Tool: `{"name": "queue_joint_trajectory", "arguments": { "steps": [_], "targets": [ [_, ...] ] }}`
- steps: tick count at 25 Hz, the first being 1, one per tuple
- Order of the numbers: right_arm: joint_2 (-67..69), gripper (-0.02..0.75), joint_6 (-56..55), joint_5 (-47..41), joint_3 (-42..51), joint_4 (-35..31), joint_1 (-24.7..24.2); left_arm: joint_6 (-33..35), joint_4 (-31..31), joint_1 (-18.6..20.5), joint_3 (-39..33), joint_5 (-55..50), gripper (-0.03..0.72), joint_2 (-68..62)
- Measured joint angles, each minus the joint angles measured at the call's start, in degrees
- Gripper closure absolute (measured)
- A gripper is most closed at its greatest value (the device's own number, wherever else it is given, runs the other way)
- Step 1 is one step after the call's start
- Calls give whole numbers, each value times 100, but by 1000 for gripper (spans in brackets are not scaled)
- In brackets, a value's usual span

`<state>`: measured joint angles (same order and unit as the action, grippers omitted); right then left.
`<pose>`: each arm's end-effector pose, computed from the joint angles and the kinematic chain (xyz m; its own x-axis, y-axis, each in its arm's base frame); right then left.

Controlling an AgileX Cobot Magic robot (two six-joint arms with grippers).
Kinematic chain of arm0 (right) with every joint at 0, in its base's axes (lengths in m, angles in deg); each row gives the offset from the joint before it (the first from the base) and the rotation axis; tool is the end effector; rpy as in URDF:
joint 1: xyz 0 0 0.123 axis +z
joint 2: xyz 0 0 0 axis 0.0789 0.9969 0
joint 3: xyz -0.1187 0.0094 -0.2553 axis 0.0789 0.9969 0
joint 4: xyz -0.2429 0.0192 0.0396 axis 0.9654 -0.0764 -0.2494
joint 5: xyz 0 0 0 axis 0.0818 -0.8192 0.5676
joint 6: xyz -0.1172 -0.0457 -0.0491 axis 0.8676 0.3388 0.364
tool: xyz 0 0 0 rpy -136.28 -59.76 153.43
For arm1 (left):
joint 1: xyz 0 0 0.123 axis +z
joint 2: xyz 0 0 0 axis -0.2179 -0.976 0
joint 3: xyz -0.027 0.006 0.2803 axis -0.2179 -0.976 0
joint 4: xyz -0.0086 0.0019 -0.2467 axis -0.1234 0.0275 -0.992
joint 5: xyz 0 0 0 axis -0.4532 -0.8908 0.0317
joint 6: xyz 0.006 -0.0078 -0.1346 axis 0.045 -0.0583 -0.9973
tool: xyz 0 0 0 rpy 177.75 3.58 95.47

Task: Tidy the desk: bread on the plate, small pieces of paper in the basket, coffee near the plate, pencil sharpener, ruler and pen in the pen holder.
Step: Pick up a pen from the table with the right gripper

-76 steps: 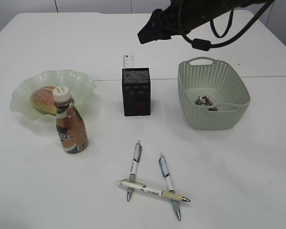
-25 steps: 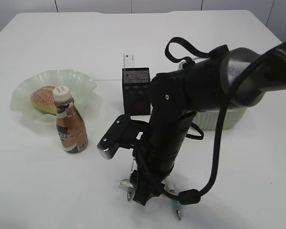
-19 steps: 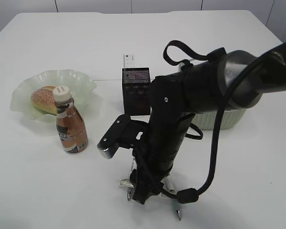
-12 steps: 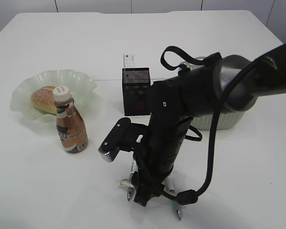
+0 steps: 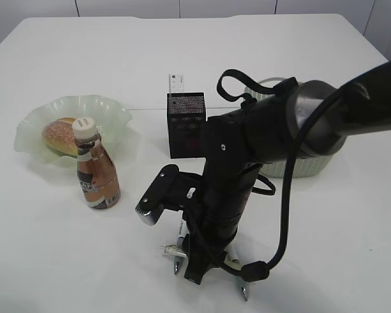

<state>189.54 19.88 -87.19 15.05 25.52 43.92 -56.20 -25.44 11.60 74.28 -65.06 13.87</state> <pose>0.2859 0.2564 0.0850 -0.3750 -0.9090 -0.1820 -0.9265 0.3739 0.0418 0.2127 -0.0245 0.2531 -0.8937 -0.0724 -0.4428 0.0080 0.9842 -0.1770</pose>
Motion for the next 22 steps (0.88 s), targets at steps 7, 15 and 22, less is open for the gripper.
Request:
{"name": "queue_joint_trajectory", "arguments": {
  "steps": [7, 15, 22],
  "targets": [
    [0, 574, 0, 22, 0, 0, 0, 0, 0, 0, 0, 4, 273, 0],
    [0, 640, 0, 26, 0, 0, 0, 0, 0, 0, 0, 13, 273, 0],
    [0, 655, 0, 37, 0, 0, 0, 0, 0, 0, 0, 13, 273, 0]
  ]
}}
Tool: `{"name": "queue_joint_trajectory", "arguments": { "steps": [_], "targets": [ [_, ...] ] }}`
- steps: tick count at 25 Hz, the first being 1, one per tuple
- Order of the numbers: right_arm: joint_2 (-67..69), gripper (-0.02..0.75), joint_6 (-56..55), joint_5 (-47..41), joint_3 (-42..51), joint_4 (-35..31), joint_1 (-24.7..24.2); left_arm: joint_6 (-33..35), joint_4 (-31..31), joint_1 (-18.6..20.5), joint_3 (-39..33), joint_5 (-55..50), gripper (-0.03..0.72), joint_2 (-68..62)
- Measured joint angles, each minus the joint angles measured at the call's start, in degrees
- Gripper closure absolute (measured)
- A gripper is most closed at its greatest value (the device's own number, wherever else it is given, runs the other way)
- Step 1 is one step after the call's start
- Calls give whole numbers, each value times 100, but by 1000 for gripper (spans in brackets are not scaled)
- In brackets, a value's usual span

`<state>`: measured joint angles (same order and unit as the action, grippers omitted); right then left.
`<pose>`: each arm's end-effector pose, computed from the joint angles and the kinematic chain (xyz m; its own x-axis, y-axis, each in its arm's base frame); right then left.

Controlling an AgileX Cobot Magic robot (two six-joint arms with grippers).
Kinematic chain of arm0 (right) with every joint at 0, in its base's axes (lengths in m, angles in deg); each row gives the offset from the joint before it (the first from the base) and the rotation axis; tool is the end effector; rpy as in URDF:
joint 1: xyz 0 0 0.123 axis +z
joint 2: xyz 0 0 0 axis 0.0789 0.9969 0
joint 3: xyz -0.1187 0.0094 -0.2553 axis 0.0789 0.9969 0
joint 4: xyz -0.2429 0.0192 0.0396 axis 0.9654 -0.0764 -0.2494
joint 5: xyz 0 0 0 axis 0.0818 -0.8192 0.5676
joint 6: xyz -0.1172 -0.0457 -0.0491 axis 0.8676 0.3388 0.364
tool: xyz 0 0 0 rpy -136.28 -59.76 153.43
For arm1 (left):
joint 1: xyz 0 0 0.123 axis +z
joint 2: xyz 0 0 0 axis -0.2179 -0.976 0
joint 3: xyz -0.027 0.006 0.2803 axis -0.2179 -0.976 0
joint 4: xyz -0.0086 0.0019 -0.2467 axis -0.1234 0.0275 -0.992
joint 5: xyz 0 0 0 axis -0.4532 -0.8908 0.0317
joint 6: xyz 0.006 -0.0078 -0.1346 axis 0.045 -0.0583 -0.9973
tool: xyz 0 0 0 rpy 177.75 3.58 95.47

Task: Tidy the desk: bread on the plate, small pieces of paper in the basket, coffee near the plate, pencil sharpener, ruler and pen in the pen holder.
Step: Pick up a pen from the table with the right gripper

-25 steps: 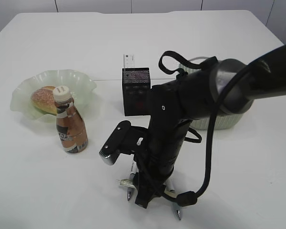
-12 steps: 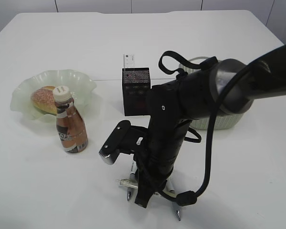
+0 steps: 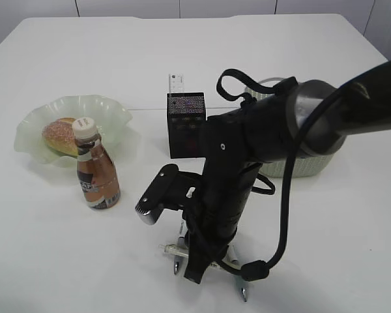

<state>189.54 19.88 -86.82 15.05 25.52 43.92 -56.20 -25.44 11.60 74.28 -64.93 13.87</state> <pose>0.2866 0.2568 0.0851 -0.3749 -0.9080 -0.1872 -0.9264 0.3746 0.0381 0.2129 -0.0244 0.2532 -0.8927 -0.0728 -0.4448 0.0079 0.9842 -0.1770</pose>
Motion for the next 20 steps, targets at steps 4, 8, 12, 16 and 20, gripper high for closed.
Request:
{"name": "queue_joint_trajectory", "arguments": {
  "steps": [4, 8, 12, 16, 20],
  "targets": [
    [0, 656, 0, -402, -164, 3, 0, 0, 0, 0, 0, 0, 273, 0],
    [-71, 656, 0, -521, -352, -48, 0, 0, 0, 0, 0, 0, 273, 0],
    [-429, 656, 0, -510, -468, -168, 0, 0, 0, 0, 0, 0, 273, 0],
    [-844, 656, 132, -510, -480, -617, -153, 0, 0, 0, 0, 0, 273, 0],
    [-1260, 656, 621, -531, -494, -1552, -713, 9, 0, 0, 0, 0, 273, 0]
  ]
}}
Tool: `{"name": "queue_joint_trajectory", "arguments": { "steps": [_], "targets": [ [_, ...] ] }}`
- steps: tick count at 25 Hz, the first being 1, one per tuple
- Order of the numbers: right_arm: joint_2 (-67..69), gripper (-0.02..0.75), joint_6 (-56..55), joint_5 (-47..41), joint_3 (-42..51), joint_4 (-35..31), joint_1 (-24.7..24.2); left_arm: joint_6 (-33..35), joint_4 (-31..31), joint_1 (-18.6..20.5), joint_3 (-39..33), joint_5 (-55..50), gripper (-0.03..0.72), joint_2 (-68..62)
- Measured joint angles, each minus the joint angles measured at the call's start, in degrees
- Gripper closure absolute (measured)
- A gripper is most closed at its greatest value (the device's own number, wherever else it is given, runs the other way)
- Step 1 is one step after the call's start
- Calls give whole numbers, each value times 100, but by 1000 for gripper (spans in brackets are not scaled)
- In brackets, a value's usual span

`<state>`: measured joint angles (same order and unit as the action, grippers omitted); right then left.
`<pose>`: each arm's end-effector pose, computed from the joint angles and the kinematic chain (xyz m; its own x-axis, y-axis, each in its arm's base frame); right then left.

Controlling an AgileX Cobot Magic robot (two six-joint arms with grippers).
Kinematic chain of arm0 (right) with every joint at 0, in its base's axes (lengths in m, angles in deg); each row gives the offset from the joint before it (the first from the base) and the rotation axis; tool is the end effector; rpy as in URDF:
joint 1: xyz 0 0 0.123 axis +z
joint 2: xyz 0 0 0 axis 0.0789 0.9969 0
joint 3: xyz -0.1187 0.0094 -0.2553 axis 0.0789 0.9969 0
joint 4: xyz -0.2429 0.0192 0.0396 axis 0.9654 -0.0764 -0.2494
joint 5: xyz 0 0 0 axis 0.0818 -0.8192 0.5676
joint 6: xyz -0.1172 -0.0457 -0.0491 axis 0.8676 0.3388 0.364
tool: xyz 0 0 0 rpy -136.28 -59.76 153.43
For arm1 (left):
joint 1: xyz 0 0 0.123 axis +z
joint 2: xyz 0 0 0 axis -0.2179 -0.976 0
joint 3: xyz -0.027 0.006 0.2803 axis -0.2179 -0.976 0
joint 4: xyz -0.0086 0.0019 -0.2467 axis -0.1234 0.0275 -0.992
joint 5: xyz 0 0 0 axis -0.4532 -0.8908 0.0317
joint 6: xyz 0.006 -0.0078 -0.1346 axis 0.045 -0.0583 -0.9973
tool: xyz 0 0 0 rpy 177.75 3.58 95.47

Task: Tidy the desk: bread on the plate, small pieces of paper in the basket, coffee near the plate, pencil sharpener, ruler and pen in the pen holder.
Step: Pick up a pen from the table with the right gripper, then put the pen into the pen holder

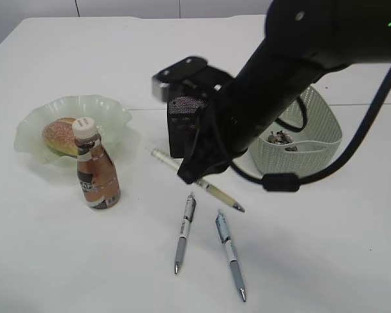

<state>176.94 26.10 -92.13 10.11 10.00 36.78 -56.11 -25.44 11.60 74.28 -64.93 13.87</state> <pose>0.3085 0.2467 0.1978 -0.4633 -0.7435 -0.4823 -0.8748 0.4709 0.1143 0.2129 -0.0244 0.2532 -0.8927 -0.0712 -0.4451 0.0093 0.9843 -0.1763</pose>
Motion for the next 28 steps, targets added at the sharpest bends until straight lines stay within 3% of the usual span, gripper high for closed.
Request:
{"name": "queue_joint_trajectory", "arguments": {
  "steps": [5, 9, 16, 20, 28],
  "targets": [
    [-349, 657, 1085, -8, 0, -1624, -1101, 0, 0, 0, 0, 0, 273, 0],
    [-355, 657, 2462, 5, 0, -3627, -1862, 0, -11, 0, 0, -11, 273, 0],
    [21, 657, 5054, 106, -14, -7074, -2485, 0, -31, 0, 0, -11, 273, 0],
    [707, 657, 5691, -72, -372, -7500, -2501, 0, -57, 0, 0, -11, 274, 0],
    [2094, 657, 5804, -792, -1758, -7511, -2501, 0, -79, 0, 0, -88, 274, 0]
  ]
}}
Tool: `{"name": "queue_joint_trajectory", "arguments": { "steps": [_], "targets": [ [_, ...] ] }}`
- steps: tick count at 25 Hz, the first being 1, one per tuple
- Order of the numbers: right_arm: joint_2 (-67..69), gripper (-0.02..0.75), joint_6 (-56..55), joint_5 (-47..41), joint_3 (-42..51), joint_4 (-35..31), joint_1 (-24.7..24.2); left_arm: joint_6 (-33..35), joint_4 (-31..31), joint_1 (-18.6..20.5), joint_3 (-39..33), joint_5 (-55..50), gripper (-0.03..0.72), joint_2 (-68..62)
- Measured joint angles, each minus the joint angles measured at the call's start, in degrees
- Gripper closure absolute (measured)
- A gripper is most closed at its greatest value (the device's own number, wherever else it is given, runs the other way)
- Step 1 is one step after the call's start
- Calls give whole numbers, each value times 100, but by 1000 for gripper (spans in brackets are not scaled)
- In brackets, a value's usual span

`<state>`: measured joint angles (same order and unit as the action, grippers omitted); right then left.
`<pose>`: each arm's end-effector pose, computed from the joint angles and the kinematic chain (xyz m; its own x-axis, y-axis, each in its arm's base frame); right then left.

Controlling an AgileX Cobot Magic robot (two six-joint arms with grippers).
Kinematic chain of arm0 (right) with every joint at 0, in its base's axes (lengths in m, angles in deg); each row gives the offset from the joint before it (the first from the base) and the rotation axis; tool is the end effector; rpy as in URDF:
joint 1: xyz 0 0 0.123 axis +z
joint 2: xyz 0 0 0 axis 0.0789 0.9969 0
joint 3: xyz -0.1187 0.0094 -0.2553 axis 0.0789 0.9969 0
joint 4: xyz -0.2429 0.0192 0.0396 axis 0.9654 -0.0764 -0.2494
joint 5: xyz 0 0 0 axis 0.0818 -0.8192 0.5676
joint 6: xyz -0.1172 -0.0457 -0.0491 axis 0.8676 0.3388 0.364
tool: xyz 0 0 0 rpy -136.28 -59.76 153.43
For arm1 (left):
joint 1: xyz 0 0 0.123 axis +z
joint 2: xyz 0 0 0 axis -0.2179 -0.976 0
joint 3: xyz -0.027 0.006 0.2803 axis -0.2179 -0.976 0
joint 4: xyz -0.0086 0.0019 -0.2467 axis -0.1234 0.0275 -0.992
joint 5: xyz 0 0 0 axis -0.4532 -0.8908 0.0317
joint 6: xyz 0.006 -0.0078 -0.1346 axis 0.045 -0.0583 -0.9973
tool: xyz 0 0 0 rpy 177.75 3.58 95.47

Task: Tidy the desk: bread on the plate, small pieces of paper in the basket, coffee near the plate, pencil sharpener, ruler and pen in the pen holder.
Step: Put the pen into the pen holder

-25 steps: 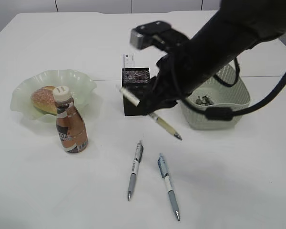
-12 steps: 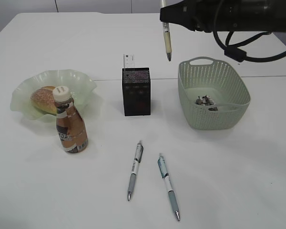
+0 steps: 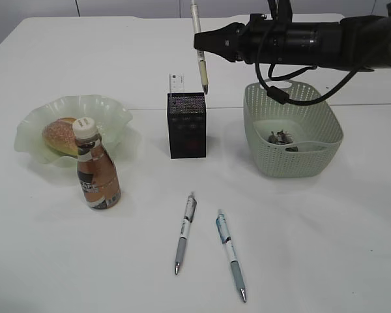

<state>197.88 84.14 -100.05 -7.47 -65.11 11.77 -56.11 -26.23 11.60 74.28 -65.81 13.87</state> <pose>0.4834 0.1725 0.2343 -0.2963 0.0586 -0.9533 -0.8346 0.4693 0.2883 0.2111 -0.0261 0.2526 -0.8994 -0.0766 -0.4303 0.0073 0.9818 -0.1900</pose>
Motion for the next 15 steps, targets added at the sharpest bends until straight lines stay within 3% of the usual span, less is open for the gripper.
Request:
{"name": "queue_joint_trajectory", "arguments": {
  "steps": [15],
  "targets": [
    [1329, 655, 122, -146, -1401, -22, 0, 0, 0, 0, 0, -58, 274, 0]
  ]
}}
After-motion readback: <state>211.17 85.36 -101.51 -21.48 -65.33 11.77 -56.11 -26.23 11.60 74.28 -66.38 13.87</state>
